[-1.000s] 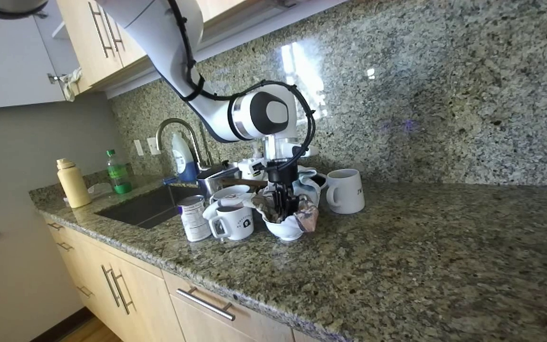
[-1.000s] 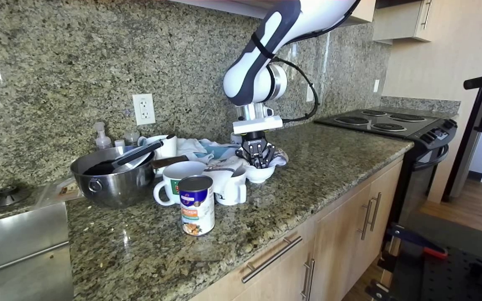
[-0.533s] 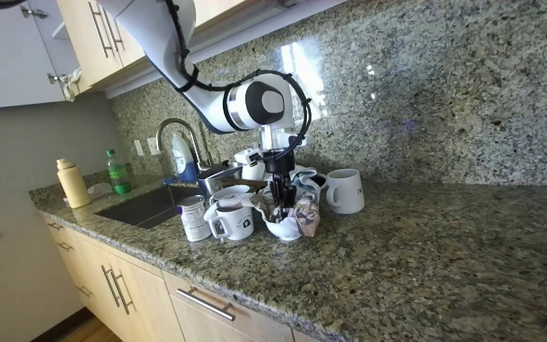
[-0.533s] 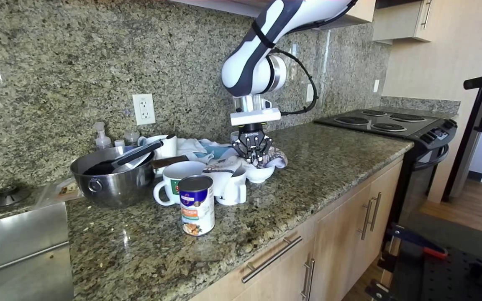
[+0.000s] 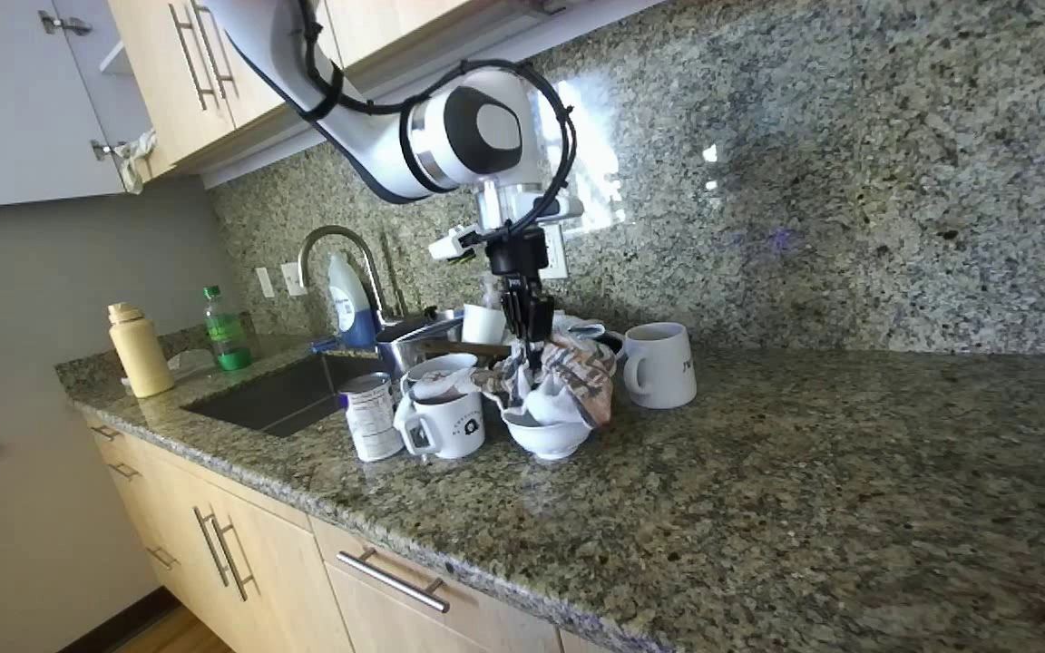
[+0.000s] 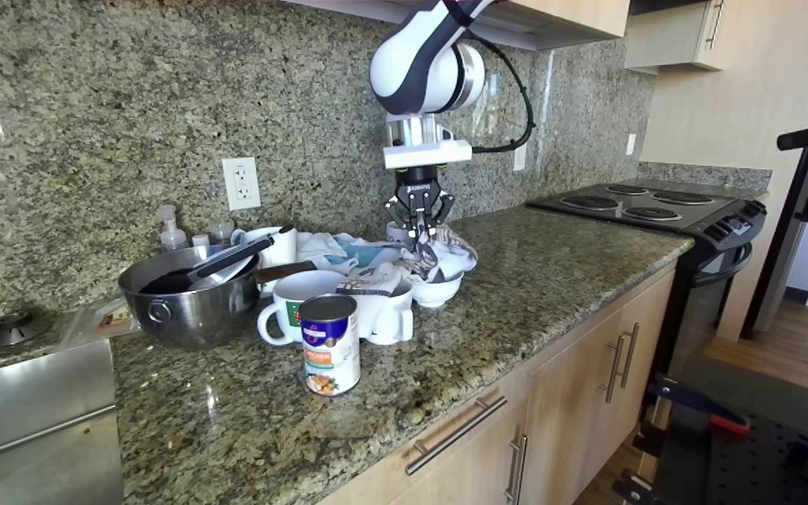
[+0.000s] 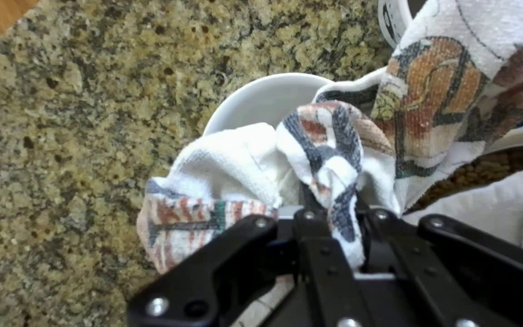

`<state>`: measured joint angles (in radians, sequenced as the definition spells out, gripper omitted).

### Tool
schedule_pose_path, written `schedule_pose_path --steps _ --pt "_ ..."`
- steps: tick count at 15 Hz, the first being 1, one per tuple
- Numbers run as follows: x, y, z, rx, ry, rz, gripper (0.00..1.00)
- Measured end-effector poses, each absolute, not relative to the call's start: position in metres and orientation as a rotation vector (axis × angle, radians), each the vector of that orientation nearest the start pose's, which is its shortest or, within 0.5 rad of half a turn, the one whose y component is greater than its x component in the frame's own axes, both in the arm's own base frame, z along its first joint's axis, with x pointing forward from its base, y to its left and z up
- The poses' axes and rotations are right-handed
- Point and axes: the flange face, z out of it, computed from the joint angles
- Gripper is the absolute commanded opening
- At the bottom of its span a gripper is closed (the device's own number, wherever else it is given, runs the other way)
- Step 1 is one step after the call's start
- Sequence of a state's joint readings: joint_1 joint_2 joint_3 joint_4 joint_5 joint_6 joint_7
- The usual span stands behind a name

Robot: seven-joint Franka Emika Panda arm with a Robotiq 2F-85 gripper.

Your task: Use the towel to wipe in the white bowl

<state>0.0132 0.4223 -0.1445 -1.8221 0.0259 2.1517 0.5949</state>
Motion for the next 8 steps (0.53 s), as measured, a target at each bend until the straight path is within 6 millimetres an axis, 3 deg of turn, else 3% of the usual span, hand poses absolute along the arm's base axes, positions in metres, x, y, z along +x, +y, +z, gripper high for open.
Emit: schedule_pose_path --steps 4,5,8 --pt "0.628 -0.068 0.344 -2.995 1.102 0.039 0.04" --pt "0.626 -0.066 0.354 -2.993 1.089 0.019 0.15" --pt "0.625 -0.066 0.357 -2.992 1.088 0.014 0.15"
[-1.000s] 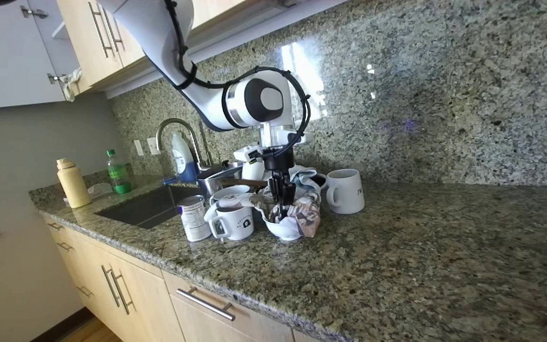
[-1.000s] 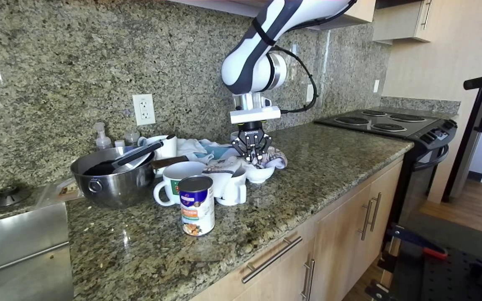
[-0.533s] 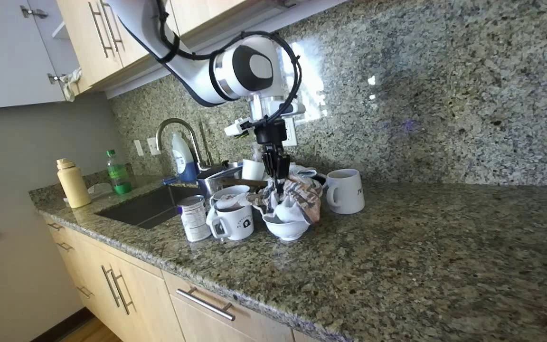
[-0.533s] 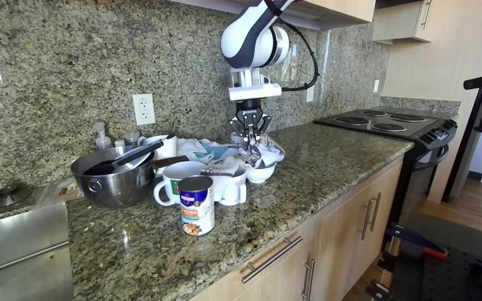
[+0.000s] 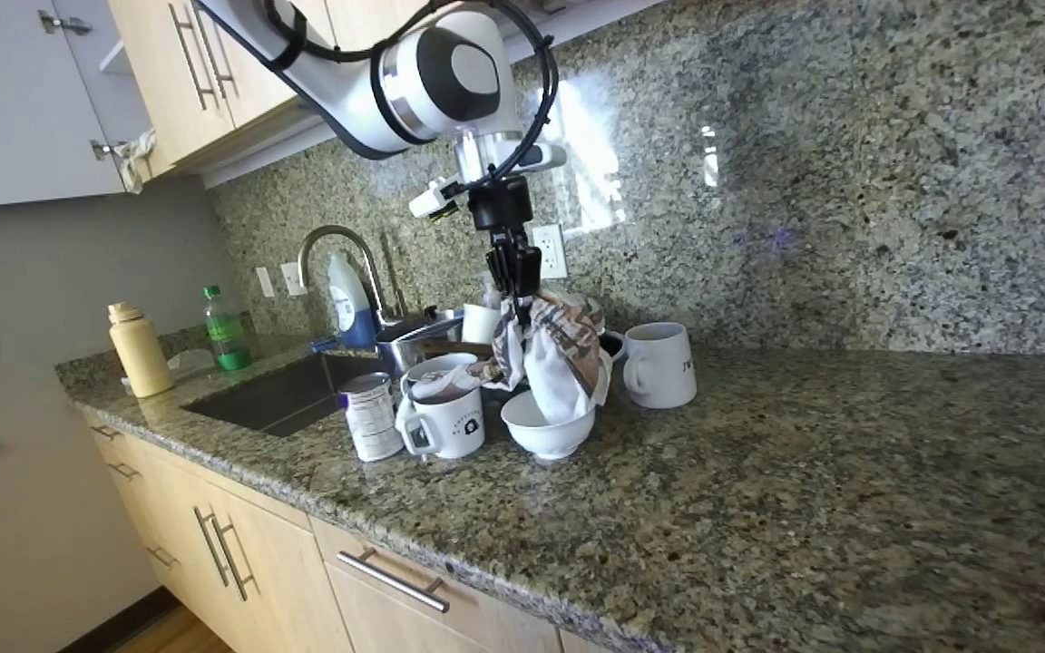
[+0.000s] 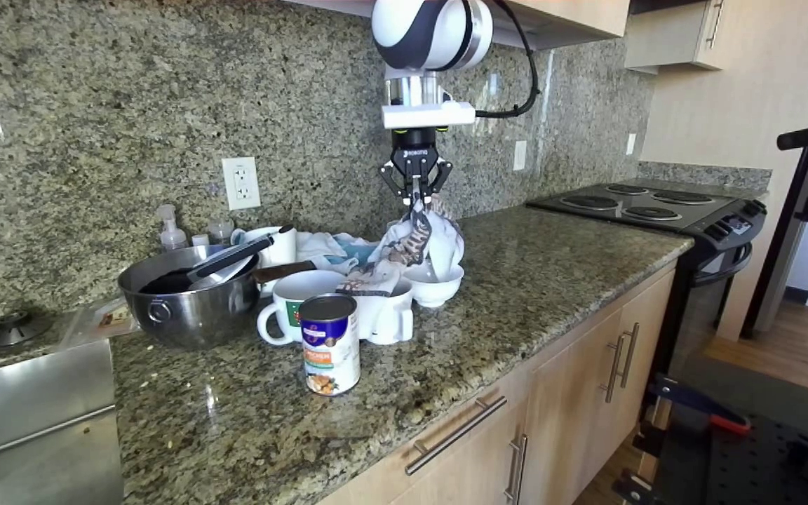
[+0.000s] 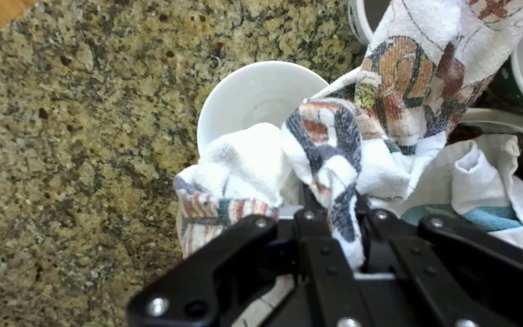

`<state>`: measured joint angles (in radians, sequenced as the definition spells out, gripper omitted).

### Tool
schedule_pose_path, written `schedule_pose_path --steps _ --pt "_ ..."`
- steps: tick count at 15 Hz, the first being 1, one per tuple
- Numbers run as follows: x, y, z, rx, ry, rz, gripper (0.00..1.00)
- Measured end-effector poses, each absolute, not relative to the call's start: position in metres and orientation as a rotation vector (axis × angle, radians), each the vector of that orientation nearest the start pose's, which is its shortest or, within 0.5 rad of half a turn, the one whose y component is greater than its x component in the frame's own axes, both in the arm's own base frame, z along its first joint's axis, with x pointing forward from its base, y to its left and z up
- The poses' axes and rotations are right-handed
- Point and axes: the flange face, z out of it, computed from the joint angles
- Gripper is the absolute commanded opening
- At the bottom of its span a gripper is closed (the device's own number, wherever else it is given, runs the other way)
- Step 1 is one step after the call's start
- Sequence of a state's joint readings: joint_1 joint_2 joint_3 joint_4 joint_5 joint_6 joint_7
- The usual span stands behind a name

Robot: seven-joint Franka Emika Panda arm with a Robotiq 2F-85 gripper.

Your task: Use the towel to wipe in the white bowl

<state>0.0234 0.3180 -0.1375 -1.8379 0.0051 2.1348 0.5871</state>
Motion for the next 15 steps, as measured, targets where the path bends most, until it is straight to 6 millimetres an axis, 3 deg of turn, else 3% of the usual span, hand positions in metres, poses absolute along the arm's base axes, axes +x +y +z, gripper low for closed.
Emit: schedule_pose_path --steps 2,3,9,15 --pt "0.625 -0.066 0.351 -2.995 1.09 0.028 0.15" --pt "0.625 -0.066 0.35 -2.995 1.09 0.03 0.04" --pt "0.63 -0.059 0.346 -3.001 1.076 0.032 0.04" --pt "0.654 0.01 0.364 -3.022 0.972 -0.031 0.04"
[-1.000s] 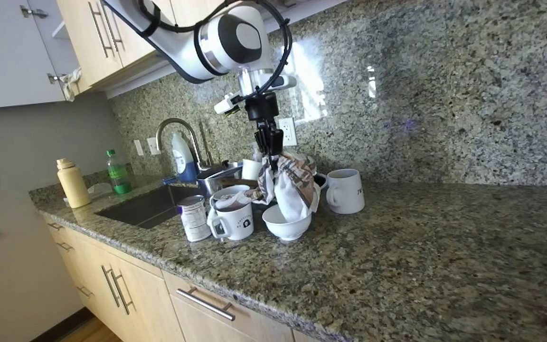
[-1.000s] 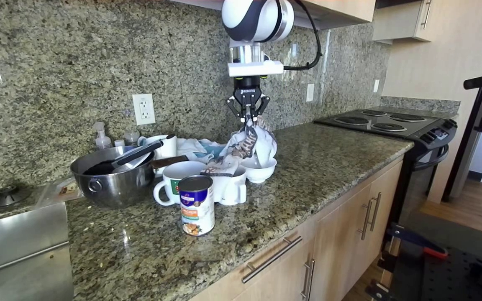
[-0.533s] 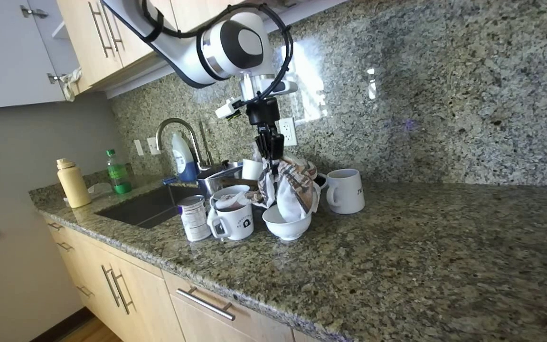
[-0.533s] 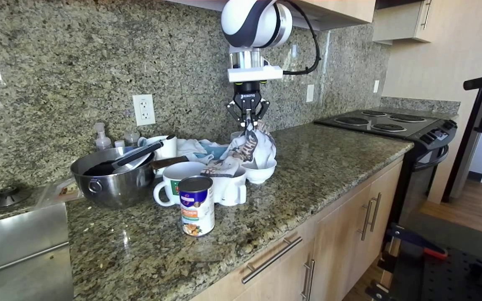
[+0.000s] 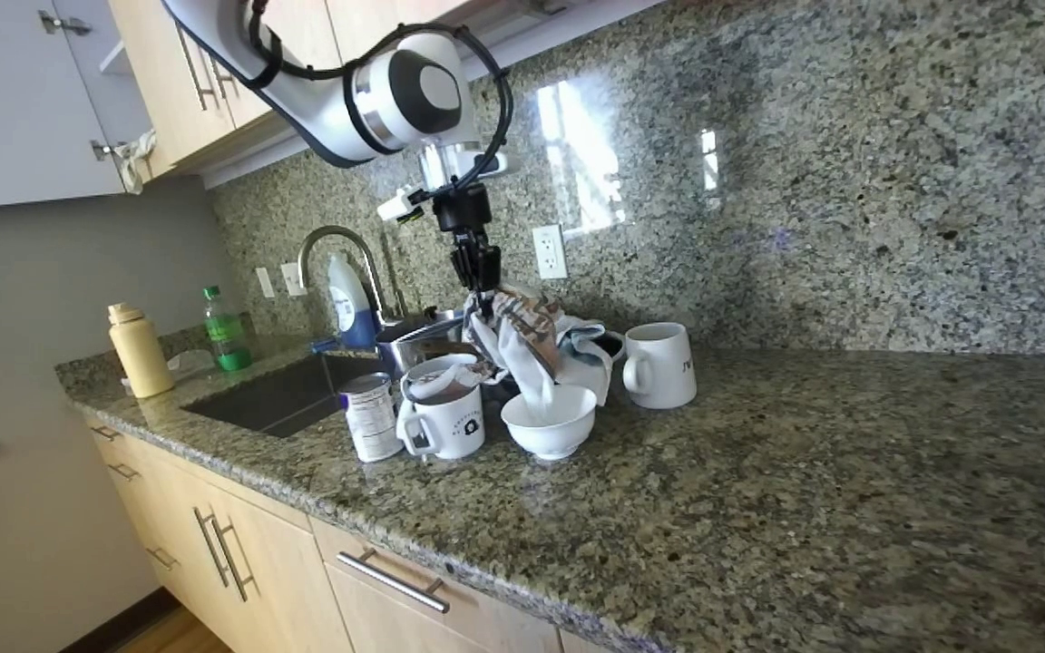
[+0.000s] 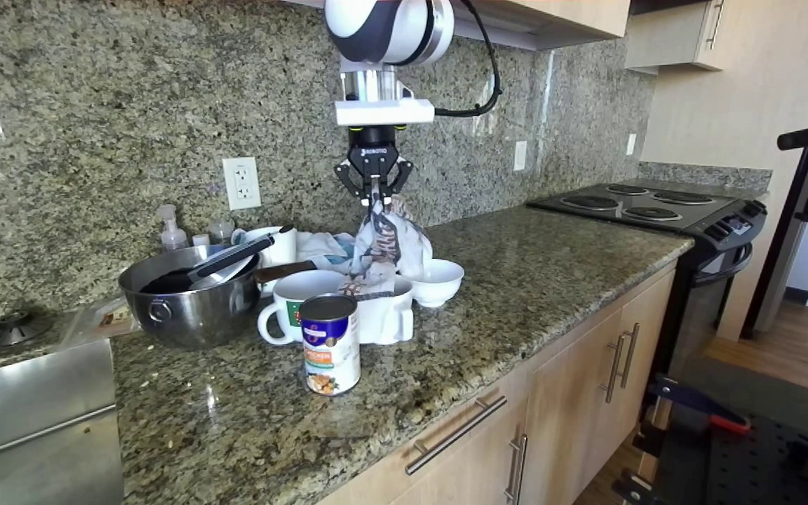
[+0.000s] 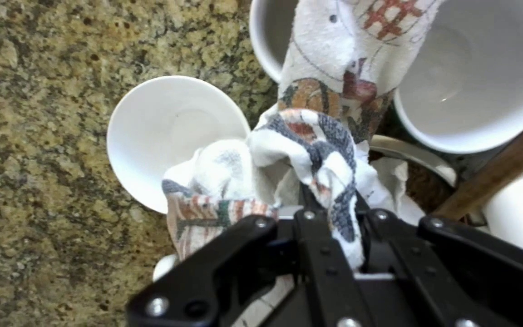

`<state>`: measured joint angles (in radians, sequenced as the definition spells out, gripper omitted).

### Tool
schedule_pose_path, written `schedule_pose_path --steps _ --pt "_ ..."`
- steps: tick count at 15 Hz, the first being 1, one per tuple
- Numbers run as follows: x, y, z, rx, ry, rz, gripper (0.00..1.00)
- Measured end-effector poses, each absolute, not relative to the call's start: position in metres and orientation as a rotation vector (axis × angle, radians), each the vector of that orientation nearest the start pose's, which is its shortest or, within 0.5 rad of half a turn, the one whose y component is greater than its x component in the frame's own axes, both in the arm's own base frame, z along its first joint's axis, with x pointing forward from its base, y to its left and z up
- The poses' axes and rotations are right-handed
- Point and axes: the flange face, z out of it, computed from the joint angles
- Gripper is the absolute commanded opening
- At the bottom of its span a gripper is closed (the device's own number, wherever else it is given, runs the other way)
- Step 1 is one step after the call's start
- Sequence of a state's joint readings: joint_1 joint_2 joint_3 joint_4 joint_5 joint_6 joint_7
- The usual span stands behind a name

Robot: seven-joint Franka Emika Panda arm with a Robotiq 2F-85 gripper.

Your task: Use the towel to wipe in the white bowl

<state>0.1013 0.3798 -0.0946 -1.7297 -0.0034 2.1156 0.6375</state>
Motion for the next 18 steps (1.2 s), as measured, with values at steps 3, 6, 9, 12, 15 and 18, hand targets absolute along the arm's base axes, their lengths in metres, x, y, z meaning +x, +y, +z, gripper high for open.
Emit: schedule_pose_path --steps 3,6,9,12,15,18 --pt "0.662 0.052 0.376 -3.057 0.895 -0.009 0.04" --pt "0.666 0.097 0.384 -3.096 0.789 0.028 0.04" --pt "0.67 0.14 0.388 -3.132 0.687 0.062 0.04" --pt "0.674 0.177 0.39 -3.16 0.607 0.095 0.04" --pt "0.681 0.205 0.39 -3.192 0.538 0.086 0.04" --pt "0.691 0.23 0.384 -3.226 0.47 0.049 0.04"
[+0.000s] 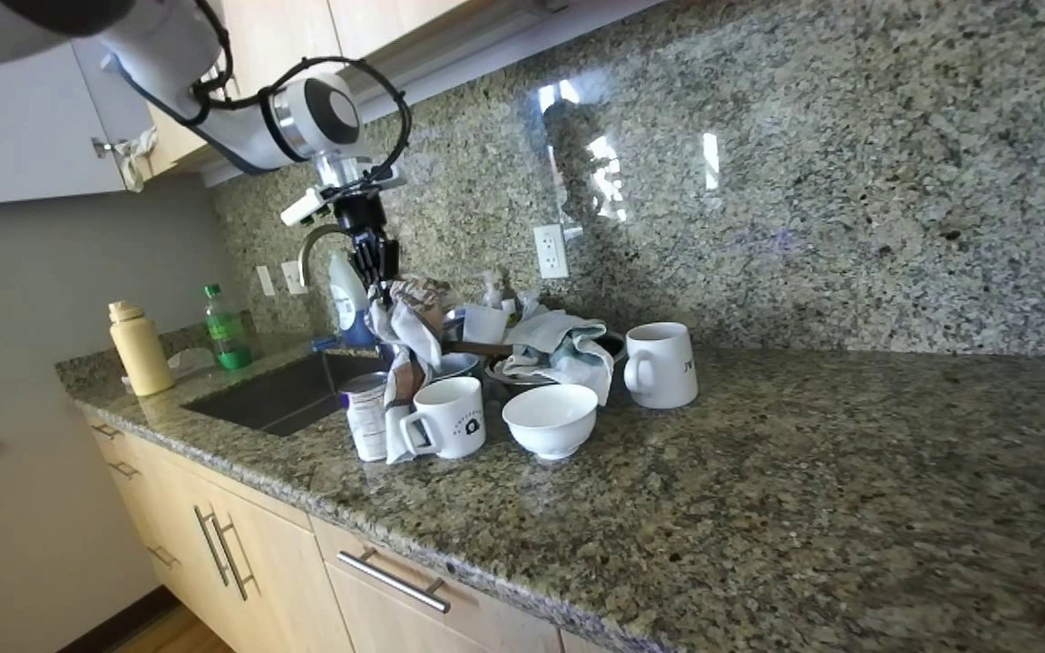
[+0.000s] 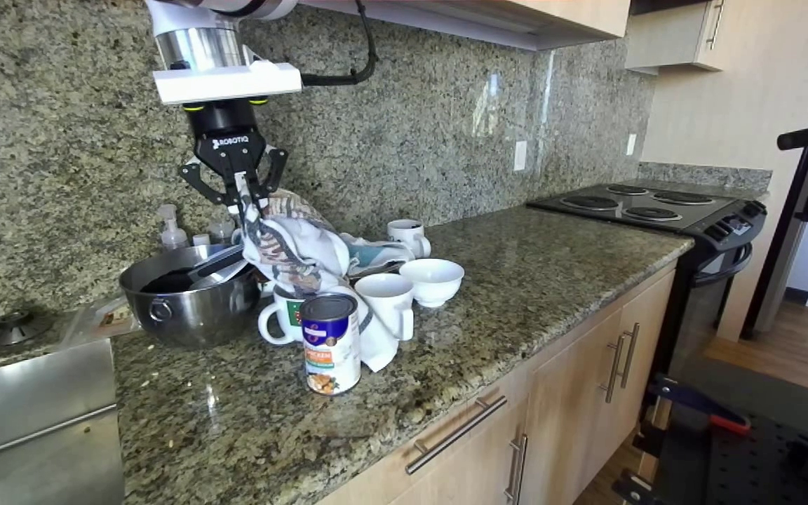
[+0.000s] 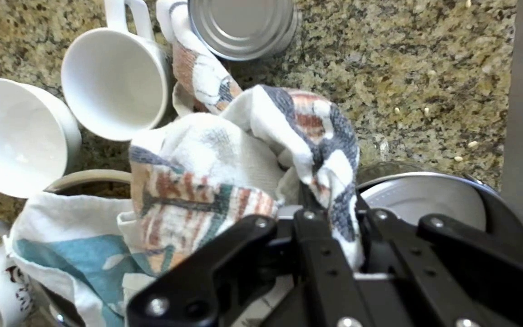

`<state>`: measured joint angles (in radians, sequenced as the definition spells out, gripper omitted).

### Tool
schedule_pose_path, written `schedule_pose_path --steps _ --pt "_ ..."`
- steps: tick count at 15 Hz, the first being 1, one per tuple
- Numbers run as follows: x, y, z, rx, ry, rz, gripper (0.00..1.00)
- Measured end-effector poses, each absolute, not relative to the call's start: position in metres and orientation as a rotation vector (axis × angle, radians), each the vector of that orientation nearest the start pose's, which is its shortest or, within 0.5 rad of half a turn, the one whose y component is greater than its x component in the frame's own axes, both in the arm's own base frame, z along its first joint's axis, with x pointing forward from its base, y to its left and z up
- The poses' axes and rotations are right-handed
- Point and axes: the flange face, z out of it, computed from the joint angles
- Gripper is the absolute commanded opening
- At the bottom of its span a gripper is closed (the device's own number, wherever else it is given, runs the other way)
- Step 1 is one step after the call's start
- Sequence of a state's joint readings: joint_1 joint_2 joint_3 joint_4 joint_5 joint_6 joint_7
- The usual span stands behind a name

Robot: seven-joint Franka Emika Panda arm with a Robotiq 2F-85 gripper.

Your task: Use the towel to wipe in the white bowl

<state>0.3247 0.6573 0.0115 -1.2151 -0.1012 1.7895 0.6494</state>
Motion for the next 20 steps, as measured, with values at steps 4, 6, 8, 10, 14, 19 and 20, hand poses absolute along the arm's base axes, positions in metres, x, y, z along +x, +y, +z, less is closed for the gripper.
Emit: schedule_pose_path --steps 4,6,8,10,14,19,20 --pt "0.708 0.253 0.367 -3.242 0.337 0.019 0.04" --pt "0.717 0.26 0.359 -3.242 0.264 0.001 0.04" --pt "0.724 0.267 0.353 -3.237 0.184 -0.019 0.04" --pt "0.729 0.277 0.349 -3.226 0.094 -0.041 0.04" --pt "0.732 0.304 0.344 -3.155 -0.113 -0.055 0.04" --pt "0.729 0.325 0.336 -3.082 -0.291 -0.03 0.04" --pt "0.728 0.326 0.333 -3.078 -0.307 -0.012 0.04"
